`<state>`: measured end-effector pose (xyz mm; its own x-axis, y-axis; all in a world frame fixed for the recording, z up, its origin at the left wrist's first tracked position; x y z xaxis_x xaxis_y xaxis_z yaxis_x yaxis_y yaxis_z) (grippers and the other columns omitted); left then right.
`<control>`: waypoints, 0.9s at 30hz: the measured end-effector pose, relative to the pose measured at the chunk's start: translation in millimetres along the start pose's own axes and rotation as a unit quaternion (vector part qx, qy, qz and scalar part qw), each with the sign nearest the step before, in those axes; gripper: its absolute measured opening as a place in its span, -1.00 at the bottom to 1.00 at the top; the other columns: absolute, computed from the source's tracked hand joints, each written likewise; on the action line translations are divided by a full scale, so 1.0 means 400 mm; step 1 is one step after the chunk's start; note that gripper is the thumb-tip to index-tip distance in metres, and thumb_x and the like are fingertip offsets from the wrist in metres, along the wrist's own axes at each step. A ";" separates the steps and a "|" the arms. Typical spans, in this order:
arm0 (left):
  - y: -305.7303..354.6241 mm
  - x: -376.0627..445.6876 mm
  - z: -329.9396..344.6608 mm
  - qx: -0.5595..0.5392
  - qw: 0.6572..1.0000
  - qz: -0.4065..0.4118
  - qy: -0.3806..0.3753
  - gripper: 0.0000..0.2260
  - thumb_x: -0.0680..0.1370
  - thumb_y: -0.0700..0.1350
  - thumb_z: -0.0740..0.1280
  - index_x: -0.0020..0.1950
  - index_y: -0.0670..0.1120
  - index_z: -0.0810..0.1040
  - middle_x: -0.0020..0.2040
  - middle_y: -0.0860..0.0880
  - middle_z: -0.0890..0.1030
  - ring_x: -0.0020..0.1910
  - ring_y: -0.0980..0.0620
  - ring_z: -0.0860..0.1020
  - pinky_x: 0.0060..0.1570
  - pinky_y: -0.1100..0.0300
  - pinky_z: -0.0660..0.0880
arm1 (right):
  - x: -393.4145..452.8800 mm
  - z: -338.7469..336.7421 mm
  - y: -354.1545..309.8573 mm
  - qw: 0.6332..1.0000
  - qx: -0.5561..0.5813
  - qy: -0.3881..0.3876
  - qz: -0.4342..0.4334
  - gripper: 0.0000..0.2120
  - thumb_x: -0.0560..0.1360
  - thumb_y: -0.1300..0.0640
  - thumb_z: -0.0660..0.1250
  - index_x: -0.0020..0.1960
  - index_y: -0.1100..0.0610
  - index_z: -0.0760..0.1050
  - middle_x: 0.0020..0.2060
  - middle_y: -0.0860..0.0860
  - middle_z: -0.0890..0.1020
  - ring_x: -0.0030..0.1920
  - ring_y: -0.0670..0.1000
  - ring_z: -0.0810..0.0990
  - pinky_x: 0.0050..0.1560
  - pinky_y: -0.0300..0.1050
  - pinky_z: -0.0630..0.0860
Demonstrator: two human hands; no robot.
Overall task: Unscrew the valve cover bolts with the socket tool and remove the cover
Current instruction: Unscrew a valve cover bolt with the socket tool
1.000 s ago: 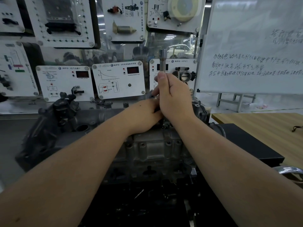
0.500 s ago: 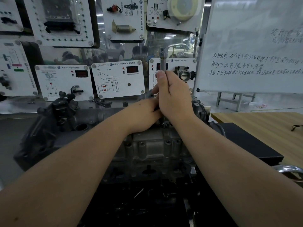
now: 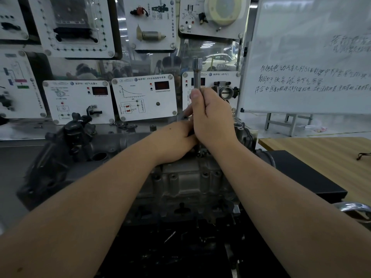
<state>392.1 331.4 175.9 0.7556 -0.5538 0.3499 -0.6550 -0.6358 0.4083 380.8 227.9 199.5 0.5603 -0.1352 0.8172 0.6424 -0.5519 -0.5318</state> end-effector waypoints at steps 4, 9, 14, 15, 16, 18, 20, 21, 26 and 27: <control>-0.001 0.003 -0.001 0.026 1.000 0.002 0.007 -0.74 0.68 -0.03 0.22 -0.19 0.24 0.37 -0.23 0.21 0.51 -0.27 0.26 0.52 -0.27 0.26 0.34 | 0.000 -0.005 0.000 1.000 0.000 -0.004 0.002 -0.84 0.64 -0.09 0.27 0.07 0.00 0.45 -0.26 -0.04 0.69 -0.23 -0.10 0.64 -0.16 -0.12 0.57; 0.001 0.002 -0.004 0.022 1.000 -0.002 0.019 -0.73 0.67 -0.03 0.23 -0.20 0.23 0.38 -0.24 0.20 0.53 -0.26 0.25 0.51 -0.26 0.26 0.38 | 0.000 -0.004 0.003 1.000 -0.014 0.003 0.012 -0.85 0.68 0.00 0.24 0.02 0.07 0.45 -0.27 -0.11 0.67 -0.26 -0.15 0.62 -0.20 -0.12 0.56; 0.008 -0.003 0.000 0.006 1.000 0.000 -0.003 -0.75 0.69 -0.04 0.19 -0.18 0.19 0.42 -0.18 0.07 0.60 -0.23 0.23 0.55 -0.19 0.11 0.45 | -0.001 -0.006 0.002 1.000 0.002 0.000 0.028 -0.79 0.70 0.02 0.16 0.00 0.08 0.48 -0.26 -0.10 0.66 -0.26 -0.14 0.61 -0.15 -0.01 0.60; 0.009 -0.004 -0.001 0.014 1.000 0.005 -0.001 -0.73 0.69 -0.04 0.19 -0.20 0.19 0.40 -0.22 0.10 0.57 -0.28 0.29 0.53 -0.25 0.15 0.39 | -0.003 -0.006 0.000 1.000 0.006 0.002 0.025 -0.77 0.70 0.02 0.16 -0.01 0.10 0.50 -0.27 -0.09 0.67 -0.27 -0.13 0.61 -0.15 0.00 0.60; 0.009 -0.004 -0.002 0.020 1.000 0.007 0.002 -0.72 0.69 -0.04 0.19 -0.21 0.20 0.40 -0.24 0.14 0.54 -0.30 0.34 0.52 -0.27 0.19 0.35 | -0.004 -0.007 -0.002 1.000 0.011 0.003 0.021 -0.75 0.69 0.01 0.17 -0.01 0.12 0.52 -0.28 -0.07 0.67 -0.27 -0.11 0.61 -0.16 0.02 0.59; 0.006 -0.003 -0.005 0.025 1.000 0.007 0.005 -0.73 0.68 -0.03 0.21 -0.20 0.22 0.38 -0.24 0.19 0.52 -0.28 0.31 0.52 -0.27 0.24 0.33 | -0.006 -0.007 -0.004 1.000 0.005 0.004 0.012 -0.74 0.65 -0.06 0.23 0.00 0.11 0.54 -0.29 -0.01 0.67 -0.28 -0.07 0.61 -0.18 -0.02 0.57; 0.003 -0.001 -0.005 0.029 0.999 0.008 0.010 -0.74 0.67 -0.03 0.23 -0.19 0.24 0.37 -0.24 0.19 0.52 -0.27 0.24 0.51 -0.27 0.26 0.34 | -0.005 -0.009 -0.003 1.000 -0.009 0.006 0.008 -0.74 0.63 -0.08 0.28 0.01 0.12 0.54 -0.30 0.02 0.67 -0.27 -0.05 0.61 -0.19 -0.05 0.54; 0.002 -0.001 -0.005 0.029 0.999 0.008 0.014 -0.73 0.67 -0.03 0.24 -0.20 0.24 0.36 -0.24 0.20 0.51 -0.27 0.25 0.50 -0.27 0.29 0.33 | -0.004 -0.009 -0.003 1.000 -0.010 0.008 0.006 -0.73 0.64 -0.06 0.28 0.00 0.15 0.54 -0.30 0.01 0.67 -0.27 -0.05 0.62 -0.19 -0.02 0.54; 0.002 0.001 0.002 0.018 1.000 -0.010 -0.003 -0.76 0.70 -0.01 0.18 -0.16 0.20 0.40 -0.14 0.16 0.56 -0.17 0.22 0.53 -0.12 0.21 0.46 | -0.001 -0.006 0.001 1.000 0.005 0.004 0.018 -0.72 0.69 0.01 0.18 -0.07 0.14 0.52 -0.30 -0.09 0.66 -0.30 -0.15 0.60 -0.23 -0.15 0.55; 0.003 0.001 0.002 0.014 1.000 -0.010 -0.009 -0.76 0.70 -0.01 0.18 -0.15 0.20 0.41 -0.13 0.13 0.58 -0.16 0.18 0.54 -0.11 0.17 0.47 | -0.001 -0.005 0.003 1.000 0.005 0.002 0.019 -0.71 0.70 0.01 0.17 -0.08 0.13 0.52 -0.30 -0.09 0.66 -0.30 -0.16 0.59 -0.25 -0.19 0.53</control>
<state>391.6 330.0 175.9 0.7686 -0.5501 0.3267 -0.6397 -0.6620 0.3906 380.2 225.6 199.2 0.5827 -0.1598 0.7968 0.6256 -0.5376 -0.5653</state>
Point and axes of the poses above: each hand's wrist, its own x-axis towards the middle knuckle, its own z-axis out of the palm, y = z × x, the point moved 5 cm from there along x, towards the middle knuckle
